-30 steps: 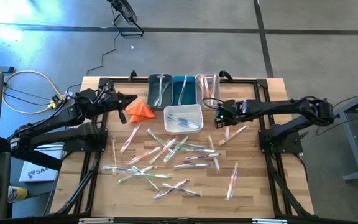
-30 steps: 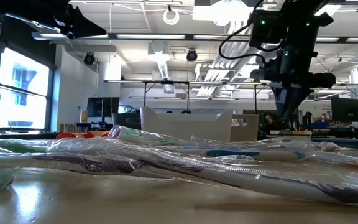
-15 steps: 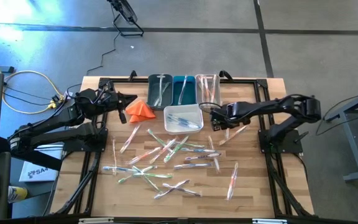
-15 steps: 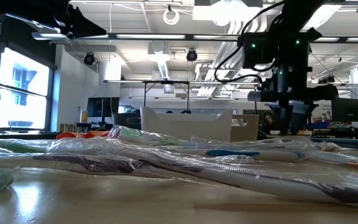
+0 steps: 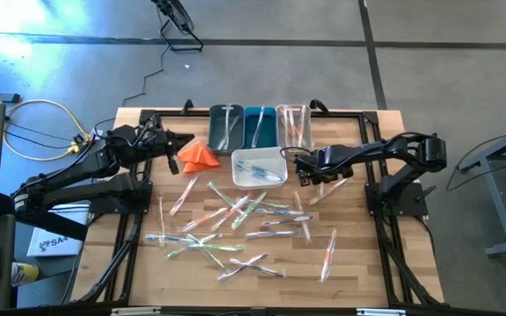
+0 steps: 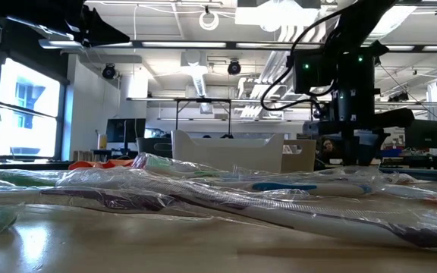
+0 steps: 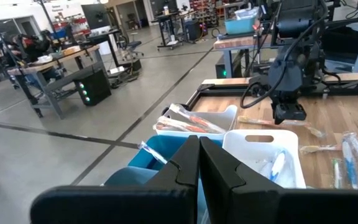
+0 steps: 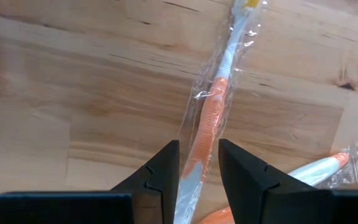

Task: Pick & Place Toothbrushes
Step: Put the orange toothbrush into the gray bin

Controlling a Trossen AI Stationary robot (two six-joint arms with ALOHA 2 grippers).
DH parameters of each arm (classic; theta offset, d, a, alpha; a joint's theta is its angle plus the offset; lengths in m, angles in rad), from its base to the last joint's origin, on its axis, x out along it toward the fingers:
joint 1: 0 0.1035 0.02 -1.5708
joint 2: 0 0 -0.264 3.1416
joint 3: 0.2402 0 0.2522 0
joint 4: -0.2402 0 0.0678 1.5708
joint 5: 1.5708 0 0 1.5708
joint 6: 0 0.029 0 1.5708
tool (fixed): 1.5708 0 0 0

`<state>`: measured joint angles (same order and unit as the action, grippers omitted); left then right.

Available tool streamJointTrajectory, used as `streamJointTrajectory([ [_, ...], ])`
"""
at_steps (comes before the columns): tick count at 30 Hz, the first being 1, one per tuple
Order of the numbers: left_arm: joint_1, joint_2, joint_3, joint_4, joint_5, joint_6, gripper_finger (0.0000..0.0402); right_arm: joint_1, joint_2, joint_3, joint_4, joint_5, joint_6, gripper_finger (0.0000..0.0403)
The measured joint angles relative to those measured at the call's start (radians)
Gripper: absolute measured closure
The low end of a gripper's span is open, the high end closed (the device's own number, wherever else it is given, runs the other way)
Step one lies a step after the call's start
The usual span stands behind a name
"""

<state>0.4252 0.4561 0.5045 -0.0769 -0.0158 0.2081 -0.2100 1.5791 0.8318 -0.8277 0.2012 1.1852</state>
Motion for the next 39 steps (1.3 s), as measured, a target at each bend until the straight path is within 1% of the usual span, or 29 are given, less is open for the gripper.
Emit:
streamJointTrajectory([
  [5,0.0,0.0,0.0,0.0,0.0,0.0,0.0394,0.0,0.0,0.0,0.002,0.0,0.001,0.0298],
  [14,0.0,0.0,0.0,0.0,-0.002,0.0,0.0394,0.0,0.0,0.0,0.001,0.0,0.099,0.0298],
  [20,0.0,0.0,0.0,0.0,-0.002,0.0,0.0394,0.0,0.0,-0.001,0.001,0.003,0.103,0.0298],
  [26,0.0,0.0,0.0,-0.001,-0.003,0.0,0.0394,0.014,0.0,-0.001,0.001,0.054,0.107,0.0298],
  [32,0.0,0.0,0.0,-0.001,-0.003,0.0,0.0394,0.021,0.0,-0.003,0.003,0.052,0.129,0.0303],
  [37,0.0,0.0,0.0,-0.001,-0.003,0.0,0.0394,0.034,0.0,-0.036,0.026,0.05,0.135,0.0305],
  [39,0.0,0.0,0.0,-0.001,-0.003,0.0,0.0394,0.035,0.0,-0.051,0.032,0.032,0.152,0.0305],
])
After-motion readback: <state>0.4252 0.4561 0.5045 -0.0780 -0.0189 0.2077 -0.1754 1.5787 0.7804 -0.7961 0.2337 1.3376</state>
